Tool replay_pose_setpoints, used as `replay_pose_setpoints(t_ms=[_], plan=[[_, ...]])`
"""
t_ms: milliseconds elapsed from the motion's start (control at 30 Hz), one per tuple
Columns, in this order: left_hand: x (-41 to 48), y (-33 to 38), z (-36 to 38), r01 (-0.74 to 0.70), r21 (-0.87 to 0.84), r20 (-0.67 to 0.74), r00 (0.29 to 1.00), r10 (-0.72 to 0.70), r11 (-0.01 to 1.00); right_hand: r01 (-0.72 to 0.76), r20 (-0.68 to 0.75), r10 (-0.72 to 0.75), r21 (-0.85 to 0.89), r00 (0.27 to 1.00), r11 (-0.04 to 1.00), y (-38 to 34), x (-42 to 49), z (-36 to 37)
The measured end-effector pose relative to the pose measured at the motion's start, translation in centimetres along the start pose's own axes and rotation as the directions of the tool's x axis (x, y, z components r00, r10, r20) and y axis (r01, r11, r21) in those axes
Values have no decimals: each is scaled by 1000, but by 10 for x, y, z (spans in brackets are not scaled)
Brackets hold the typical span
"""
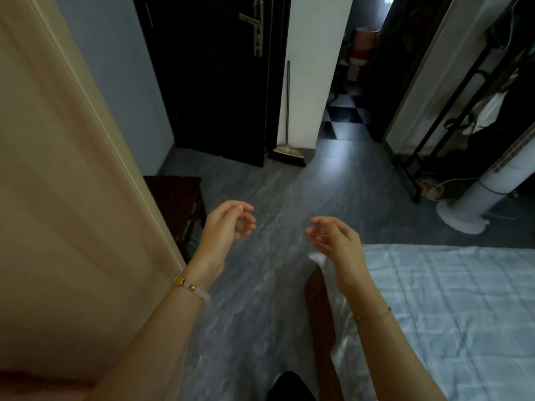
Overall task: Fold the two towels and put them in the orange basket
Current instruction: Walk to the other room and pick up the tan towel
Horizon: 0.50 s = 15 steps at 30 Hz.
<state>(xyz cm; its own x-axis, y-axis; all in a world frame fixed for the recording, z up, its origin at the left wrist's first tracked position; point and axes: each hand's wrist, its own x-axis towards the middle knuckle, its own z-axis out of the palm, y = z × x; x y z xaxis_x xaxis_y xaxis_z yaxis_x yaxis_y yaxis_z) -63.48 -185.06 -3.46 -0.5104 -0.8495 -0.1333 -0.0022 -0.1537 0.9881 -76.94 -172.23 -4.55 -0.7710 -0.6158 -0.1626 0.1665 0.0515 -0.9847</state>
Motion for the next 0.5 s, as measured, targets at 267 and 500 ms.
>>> replay_pose_setpoints(t_ms=[267,500], plan=[[117,14,15,-16,18,-37,999,17,1000,31,36,-29,-57,999,998,-20,128,26],[247,36,45,-32,51,-32,999,33,998,-16,24,16,-15,1000,1000,-42,255,40]])
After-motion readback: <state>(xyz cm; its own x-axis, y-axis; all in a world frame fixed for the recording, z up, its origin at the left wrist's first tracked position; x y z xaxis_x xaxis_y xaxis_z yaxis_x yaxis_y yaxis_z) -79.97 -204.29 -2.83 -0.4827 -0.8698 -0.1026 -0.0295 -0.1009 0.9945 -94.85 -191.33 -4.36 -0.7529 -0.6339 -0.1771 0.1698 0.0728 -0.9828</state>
